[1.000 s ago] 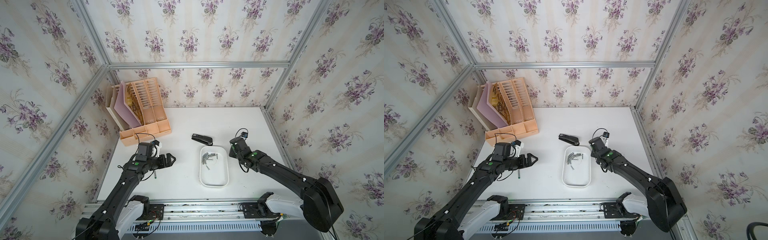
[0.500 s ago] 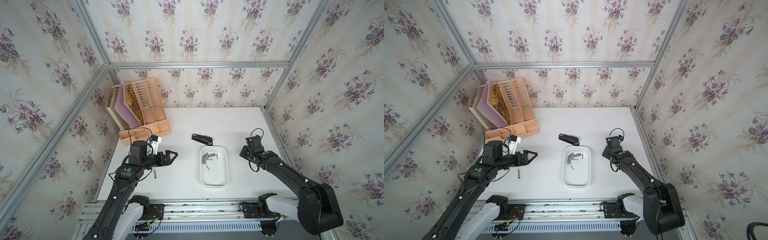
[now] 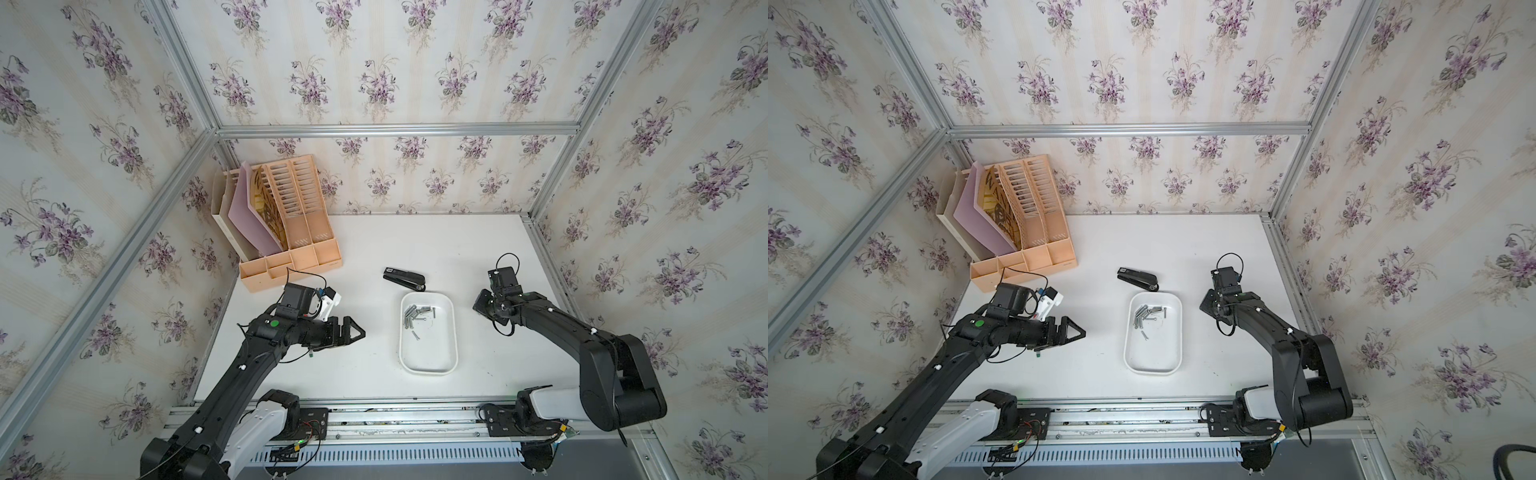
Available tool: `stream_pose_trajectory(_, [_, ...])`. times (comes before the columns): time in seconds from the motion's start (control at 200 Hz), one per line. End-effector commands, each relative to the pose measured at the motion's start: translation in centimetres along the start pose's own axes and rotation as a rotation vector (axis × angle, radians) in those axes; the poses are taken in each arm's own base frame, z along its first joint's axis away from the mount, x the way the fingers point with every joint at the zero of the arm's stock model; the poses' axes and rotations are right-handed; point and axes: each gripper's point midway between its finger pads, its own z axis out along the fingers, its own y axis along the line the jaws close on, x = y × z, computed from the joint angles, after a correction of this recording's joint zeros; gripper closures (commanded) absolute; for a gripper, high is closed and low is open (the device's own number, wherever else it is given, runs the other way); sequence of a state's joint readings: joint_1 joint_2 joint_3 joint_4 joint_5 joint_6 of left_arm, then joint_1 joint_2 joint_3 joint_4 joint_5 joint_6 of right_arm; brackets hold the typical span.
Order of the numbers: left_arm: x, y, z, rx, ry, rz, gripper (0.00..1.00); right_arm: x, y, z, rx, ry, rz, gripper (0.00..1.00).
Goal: Take out the screws from the storage box
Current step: Place the screw at the center of the board.
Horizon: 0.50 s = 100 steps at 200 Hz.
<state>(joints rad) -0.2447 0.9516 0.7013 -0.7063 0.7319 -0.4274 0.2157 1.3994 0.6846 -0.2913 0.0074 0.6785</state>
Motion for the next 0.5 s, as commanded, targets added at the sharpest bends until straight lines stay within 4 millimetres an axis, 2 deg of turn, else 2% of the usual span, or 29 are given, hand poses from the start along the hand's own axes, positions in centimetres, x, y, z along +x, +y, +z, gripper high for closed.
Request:
stream_pose_trajectory(0.0, [-1.8,-2.0,0.3,0.073,-0.076,0.134,0.0,0.9,-0.4,1.1,-0.009,0.018,0.02,1.0])
stream_pose_trajectory(0.09, [-2.0,0.6,0.2,-0.064,-0.143,0.129,0.01,0.7,-0.8,1.3,-0.006,0.032,0.008,1.0])
stream_pose_trajectory(0.175, [-1.8,0.2,0.7,-0.008,-0.153,0.158,0.01,0.0,-1.6,0.7,0.041,-0.007,0.005,1.0])
stream_pose_trajectory(0.225, [-1.5,0.7,1.3,-0.013,-0.159,0.165,0.01,-0.3,-1.5,0.4,0.034,-0.026,0.001,1.0])
stream_pose_trajectory(0.27, [-1.2,1.2,1.3,-0.04,-0.151,0.152,0.01,-0.8,-1.5,0.0,0.049,-0.04,-0.005,0.97])
stream_pose_trajectory(0.325, [-0.9,0.5,1.3,-0.016,-0.132,0.174,0.01,-1.3,-1.8,-0.3,0.076,-0.057,-0.008,0.89])
stream_pose_trajectory(0.495, [-0.6,0.1,0.7,-0.016,-0.184,0.221,0.01,-1.0,-1.7,0.3,0.074,-0.032,-0.015,0.74])
